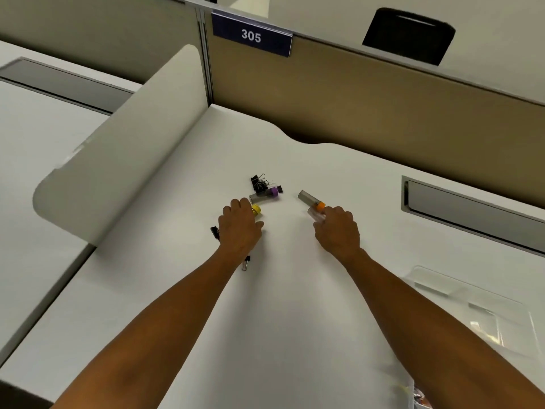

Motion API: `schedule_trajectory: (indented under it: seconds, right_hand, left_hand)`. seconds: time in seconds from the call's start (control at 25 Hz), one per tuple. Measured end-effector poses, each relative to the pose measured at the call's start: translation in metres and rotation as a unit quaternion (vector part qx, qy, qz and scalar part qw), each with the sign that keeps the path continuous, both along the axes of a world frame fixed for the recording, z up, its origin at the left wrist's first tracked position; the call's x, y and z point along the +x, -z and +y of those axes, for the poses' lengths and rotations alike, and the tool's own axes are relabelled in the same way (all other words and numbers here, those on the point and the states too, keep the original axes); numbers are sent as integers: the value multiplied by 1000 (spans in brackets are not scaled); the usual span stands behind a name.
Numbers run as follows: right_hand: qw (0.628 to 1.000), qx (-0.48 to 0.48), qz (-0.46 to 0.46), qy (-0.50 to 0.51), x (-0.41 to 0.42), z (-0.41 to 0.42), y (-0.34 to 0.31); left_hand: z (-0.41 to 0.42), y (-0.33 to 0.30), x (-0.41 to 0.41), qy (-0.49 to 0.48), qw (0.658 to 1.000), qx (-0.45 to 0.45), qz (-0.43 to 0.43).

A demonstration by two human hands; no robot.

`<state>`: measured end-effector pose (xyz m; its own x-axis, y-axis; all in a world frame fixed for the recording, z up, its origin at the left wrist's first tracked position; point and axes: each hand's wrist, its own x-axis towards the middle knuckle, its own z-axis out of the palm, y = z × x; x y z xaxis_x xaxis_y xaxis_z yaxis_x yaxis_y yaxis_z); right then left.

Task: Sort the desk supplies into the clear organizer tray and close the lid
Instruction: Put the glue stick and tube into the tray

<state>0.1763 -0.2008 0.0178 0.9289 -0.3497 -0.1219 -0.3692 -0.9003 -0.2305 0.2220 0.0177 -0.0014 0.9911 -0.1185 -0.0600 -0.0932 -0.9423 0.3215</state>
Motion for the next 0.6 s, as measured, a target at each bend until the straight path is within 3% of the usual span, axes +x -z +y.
schedule_trajectory:
  seconds: [0.36, 0.6]
  right_hand:
    - [998, 4, 51, -32, -11, -8, 19]
    - [972, 226, -30, 46, -50, -19, 1]
  left_hand:
    - [-5, 5, -5, 33, 998, 35, 34]
    - [-29, -23, -36, 32, 994, -86, 53]
